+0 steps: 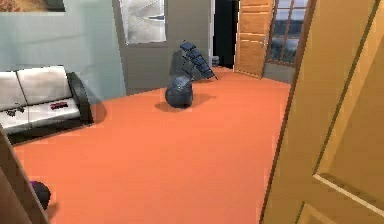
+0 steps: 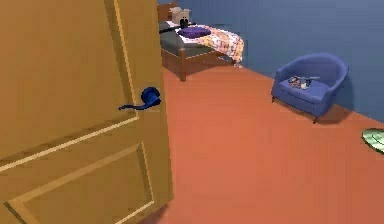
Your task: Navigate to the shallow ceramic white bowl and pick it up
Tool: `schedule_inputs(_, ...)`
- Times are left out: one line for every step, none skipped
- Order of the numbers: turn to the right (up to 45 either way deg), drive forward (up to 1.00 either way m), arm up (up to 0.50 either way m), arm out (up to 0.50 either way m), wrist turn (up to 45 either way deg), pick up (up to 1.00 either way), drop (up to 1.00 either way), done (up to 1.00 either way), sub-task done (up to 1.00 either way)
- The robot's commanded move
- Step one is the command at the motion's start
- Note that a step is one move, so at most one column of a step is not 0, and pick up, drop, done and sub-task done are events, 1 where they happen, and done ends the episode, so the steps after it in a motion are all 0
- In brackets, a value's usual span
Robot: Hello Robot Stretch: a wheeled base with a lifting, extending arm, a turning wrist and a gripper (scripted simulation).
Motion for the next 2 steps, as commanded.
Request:
schedule_inputs(24.0,0.0,0.0,0.0,0.0,0.0,0.0,0.0,0.0)
schedule_inputs(0.0,0.35,0.0,0.0,0.0,0.0,0.0,0.0,0.0)
